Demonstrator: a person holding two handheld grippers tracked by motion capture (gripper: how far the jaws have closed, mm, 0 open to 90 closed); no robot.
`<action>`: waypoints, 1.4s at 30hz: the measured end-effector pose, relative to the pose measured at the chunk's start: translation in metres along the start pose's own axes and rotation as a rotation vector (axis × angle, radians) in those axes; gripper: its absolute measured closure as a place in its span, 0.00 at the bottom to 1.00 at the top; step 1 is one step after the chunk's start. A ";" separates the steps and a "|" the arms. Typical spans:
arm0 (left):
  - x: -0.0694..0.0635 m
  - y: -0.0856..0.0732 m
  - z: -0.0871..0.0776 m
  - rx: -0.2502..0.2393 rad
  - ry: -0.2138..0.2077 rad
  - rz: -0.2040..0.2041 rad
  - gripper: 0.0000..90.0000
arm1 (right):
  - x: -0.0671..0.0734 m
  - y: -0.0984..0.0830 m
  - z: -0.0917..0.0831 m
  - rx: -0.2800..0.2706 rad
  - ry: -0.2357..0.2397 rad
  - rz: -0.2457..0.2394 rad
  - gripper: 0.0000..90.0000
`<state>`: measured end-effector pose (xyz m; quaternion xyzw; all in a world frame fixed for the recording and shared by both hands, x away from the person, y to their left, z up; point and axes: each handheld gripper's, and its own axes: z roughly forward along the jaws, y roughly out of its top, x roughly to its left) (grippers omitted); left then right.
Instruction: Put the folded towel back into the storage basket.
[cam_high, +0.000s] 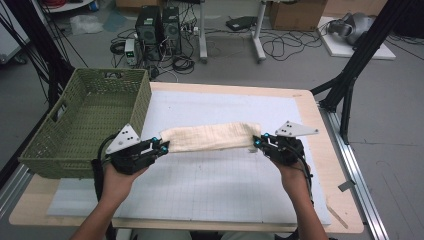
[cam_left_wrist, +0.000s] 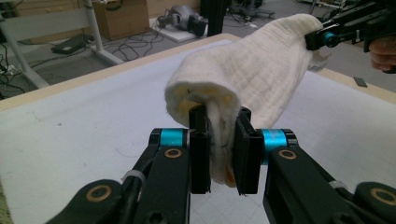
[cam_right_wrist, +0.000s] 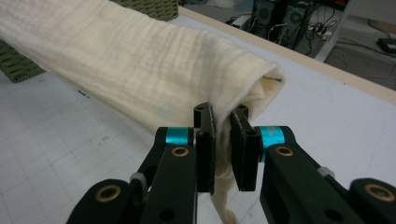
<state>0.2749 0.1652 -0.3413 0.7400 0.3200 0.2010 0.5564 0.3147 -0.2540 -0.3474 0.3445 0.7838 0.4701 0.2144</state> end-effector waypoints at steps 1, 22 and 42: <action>0.001 0.001 -0.002 -0.003 0.006 0.004 0.87 | 0.000 0.004 0.001 -0.006 0.001 -0.004 0.91; 0.026 0.013 -0.056 -0.052 0.120 0.024 0.87 | 0.016 0.081 0.055 -0.048 0.059 -0.103 0.91; 0.048 0.006 -0.102 -0.068 0.217 0.023 0.87 | 0.046 0.147 0.121 -0.052 0.106 -0.189 0.91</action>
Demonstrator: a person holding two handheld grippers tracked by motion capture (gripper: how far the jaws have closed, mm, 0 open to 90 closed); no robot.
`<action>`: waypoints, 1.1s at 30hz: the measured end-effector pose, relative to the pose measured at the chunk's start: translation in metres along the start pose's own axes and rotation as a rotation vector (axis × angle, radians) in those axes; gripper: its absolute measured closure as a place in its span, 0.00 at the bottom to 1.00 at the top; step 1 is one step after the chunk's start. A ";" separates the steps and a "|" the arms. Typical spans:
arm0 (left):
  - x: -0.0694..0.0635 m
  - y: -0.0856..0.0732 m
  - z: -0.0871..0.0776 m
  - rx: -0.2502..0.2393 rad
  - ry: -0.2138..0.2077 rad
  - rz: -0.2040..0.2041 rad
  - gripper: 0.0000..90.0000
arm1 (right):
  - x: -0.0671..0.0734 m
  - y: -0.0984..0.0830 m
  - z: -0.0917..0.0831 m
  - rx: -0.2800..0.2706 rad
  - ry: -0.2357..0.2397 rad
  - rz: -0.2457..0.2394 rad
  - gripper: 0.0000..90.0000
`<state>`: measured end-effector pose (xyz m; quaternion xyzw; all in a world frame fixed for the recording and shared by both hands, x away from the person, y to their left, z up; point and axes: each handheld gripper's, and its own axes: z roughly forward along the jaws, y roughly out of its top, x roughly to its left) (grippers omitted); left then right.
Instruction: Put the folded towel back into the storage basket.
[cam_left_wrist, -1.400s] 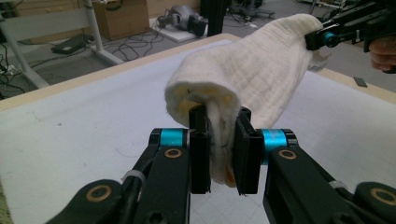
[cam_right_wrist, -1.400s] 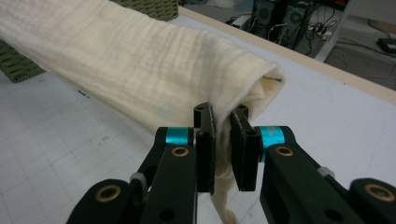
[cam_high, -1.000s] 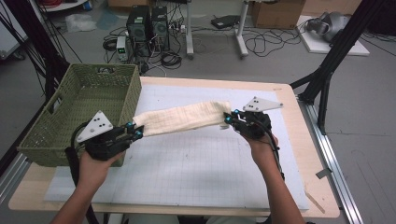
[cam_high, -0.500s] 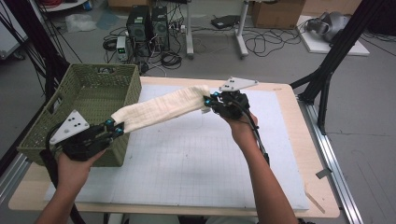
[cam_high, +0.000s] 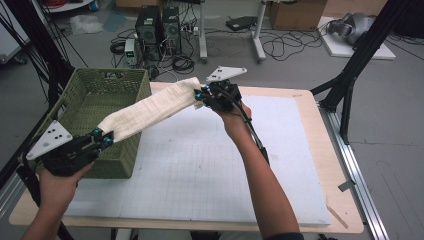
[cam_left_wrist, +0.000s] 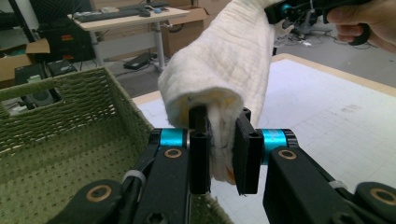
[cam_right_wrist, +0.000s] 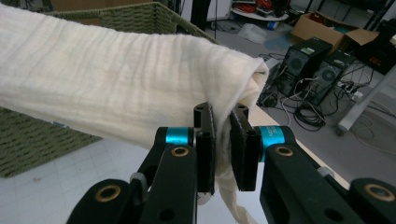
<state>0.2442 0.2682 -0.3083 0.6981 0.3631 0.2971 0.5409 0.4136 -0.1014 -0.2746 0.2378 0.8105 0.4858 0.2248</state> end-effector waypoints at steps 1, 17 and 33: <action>0.001 0.000 -0.002 -0.001 0.005 0.002 0.87 | 0.001 0.003 0.003 0.000 0.002 -0.003 0.91; 0.026 -0.005 -0.035 -0.019 0.093 -0.008 0.87 | 0.022 0.057 0.053 -0.008 0.046 -0.081 0.91; 0.054 -0.014 -0.057 0.013 0.205 -0.011 0.87 | 0.047 0.095 0.117 0.012 0.087 -0.118 0.91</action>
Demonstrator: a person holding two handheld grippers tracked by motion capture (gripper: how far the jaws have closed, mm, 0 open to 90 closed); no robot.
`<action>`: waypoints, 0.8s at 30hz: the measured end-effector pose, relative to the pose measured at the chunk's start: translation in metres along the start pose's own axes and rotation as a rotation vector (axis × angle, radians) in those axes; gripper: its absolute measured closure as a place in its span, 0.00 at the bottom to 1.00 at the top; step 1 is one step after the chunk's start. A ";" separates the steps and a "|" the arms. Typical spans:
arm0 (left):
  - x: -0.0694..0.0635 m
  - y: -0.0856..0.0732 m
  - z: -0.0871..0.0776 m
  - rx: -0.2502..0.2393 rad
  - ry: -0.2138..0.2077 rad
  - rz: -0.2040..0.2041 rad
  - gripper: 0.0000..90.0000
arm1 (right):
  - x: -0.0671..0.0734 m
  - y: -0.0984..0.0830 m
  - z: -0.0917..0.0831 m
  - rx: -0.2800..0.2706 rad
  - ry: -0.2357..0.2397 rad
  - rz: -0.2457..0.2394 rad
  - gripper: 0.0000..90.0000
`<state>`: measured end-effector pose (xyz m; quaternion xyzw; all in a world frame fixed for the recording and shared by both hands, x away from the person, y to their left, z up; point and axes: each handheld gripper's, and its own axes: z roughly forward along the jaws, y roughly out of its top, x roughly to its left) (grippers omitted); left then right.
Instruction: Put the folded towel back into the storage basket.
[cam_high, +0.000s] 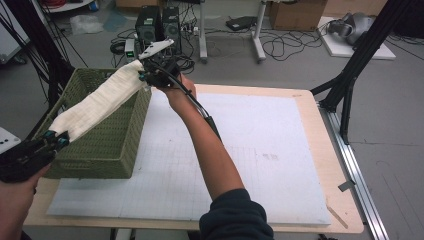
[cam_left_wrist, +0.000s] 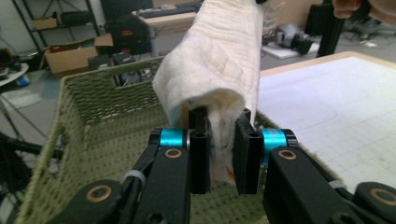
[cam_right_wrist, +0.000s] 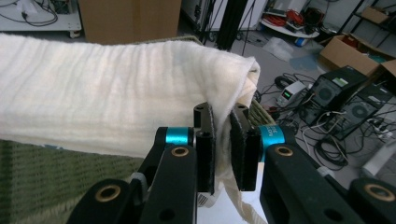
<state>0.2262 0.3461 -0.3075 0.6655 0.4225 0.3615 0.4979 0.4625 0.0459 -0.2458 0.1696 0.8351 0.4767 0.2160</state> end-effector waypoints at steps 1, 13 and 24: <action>0.002 0.000 -0.001 0.002 0.007 -0.001 0.87 | 0.000 0.001 0.004 -0.001 0.004 -0.001 0.91; 0.021 -0.011 -0.013 0.014 0.072 -0.026 0.87 | 0.013 0.024 0.047 0.012 0.037 -0.021 0.91; 0.032 -0.020 -0.012 0.040 0.094 -0.029 0.87 | 0.024 0.029 0.079 0.037 0.040 -0.028 0.91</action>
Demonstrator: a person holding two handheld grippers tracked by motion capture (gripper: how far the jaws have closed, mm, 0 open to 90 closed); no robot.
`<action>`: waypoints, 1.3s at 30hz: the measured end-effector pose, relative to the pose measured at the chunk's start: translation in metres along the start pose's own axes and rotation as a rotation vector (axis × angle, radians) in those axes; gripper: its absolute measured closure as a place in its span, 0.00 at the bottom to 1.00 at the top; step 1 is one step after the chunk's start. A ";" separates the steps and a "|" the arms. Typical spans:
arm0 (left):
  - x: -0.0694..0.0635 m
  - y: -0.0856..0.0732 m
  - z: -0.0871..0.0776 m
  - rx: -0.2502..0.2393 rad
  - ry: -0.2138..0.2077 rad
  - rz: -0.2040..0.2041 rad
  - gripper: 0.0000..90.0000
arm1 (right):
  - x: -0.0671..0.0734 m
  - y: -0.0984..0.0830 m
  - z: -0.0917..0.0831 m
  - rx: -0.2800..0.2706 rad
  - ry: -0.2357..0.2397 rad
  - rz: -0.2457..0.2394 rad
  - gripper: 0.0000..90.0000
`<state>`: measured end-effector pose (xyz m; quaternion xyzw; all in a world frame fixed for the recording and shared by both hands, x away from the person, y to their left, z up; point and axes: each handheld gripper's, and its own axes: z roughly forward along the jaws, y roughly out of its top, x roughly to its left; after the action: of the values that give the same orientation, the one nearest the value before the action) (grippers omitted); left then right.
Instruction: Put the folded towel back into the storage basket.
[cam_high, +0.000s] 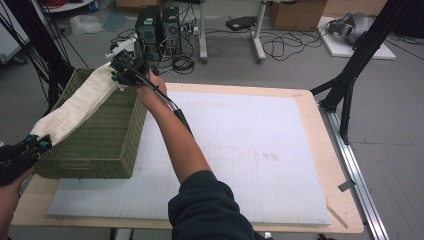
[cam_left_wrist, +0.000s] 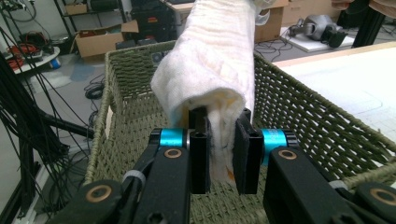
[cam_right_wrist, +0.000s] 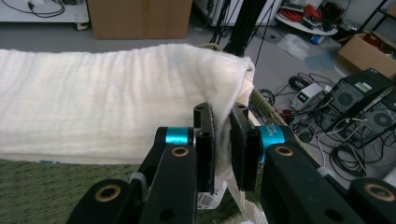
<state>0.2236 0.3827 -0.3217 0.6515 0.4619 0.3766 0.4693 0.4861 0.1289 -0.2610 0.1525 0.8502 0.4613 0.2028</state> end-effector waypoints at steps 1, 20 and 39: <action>0.001 0.000 0.001 0.003 0.002 0.000 0.87 | -0.001 0.000 0.002 0.002 0.001 0.004 0.91; 0.014 0.007 -0.017 -0.070 0.084 -0.046 0.38 | -0.005 -0.024 0.012 0.069 -0.050 0.020 0.60; -0.037 0.013 0.020 -0.104 -0.163 -0.111 0.23 | -0.021 -0.073 -0.091 -0.031 -0.007 0.131 0.26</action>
<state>0.2345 0.3399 -0.3172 0.6280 0.4375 0.3196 0.5587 0.4550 0.0154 -0.2744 0.2065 0.8304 0.4861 0.1775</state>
